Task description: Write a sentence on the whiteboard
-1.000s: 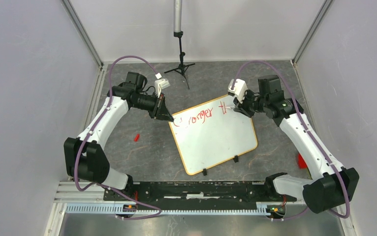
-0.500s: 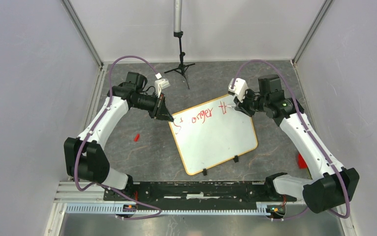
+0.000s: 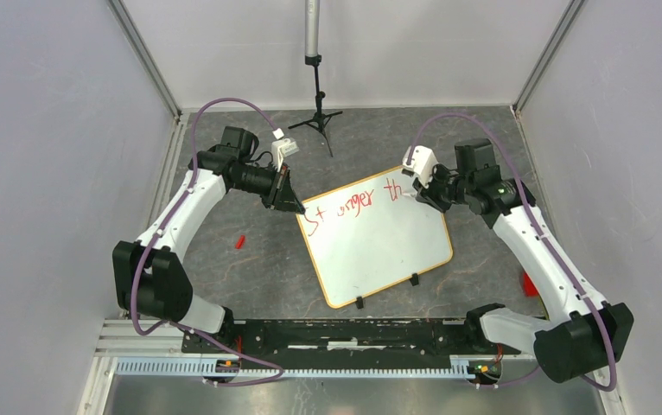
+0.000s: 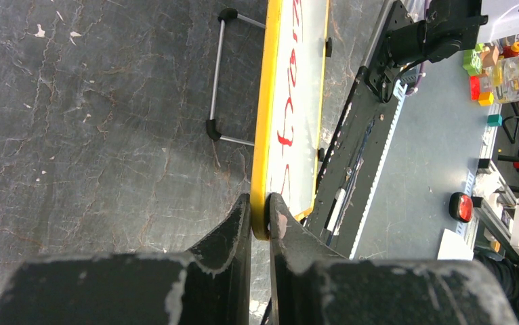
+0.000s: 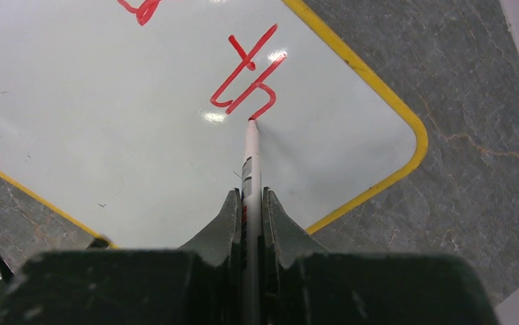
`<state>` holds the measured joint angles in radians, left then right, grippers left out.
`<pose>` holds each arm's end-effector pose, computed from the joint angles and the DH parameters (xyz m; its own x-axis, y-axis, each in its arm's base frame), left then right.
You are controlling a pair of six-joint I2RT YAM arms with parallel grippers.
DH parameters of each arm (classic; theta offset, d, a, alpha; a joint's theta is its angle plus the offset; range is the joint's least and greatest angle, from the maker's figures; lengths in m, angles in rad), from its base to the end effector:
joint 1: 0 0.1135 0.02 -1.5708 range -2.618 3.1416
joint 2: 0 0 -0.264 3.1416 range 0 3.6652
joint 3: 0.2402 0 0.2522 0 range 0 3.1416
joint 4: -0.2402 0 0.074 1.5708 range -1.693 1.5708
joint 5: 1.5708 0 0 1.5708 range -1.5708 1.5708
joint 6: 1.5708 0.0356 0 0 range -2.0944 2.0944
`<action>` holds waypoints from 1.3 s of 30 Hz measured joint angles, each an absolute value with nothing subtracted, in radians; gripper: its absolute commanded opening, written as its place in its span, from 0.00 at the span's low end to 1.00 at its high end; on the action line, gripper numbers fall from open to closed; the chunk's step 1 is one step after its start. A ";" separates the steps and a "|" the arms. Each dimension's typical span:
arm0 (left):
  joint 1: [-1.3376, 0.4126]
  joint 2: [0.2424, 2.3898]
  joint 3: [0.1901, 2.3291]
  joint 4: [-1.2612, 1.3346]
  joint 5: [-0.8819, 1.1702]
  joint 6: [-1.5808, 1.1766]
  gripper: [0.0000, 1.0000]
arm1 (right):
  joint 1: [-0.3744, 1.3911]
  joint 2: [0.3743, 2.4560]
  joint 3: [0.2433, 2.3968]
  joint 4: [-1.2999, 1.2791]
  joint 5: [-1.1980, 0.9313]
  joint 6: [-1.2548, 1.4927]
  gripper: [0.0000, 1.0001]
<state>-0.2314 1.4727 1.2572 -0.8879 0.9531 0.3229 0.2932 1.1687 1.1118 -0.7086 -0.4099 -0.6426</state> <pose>0.2745 -0.0945 0.2980 -0.6684 0.3463 -0.6582 0.7407 0.3897 -0.5472 0.2271 0.0834 0.3285 -0.2073 -0.6367 -0.7427 -0.8299 0.5164 -0.2110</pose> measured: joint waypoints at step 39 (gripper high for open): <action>-0.231 1.473 1.257 -0.888 0.950 0.323 0.02 | 0.270 1.229 1.196 -0.714 -0.381 -0.633 0.00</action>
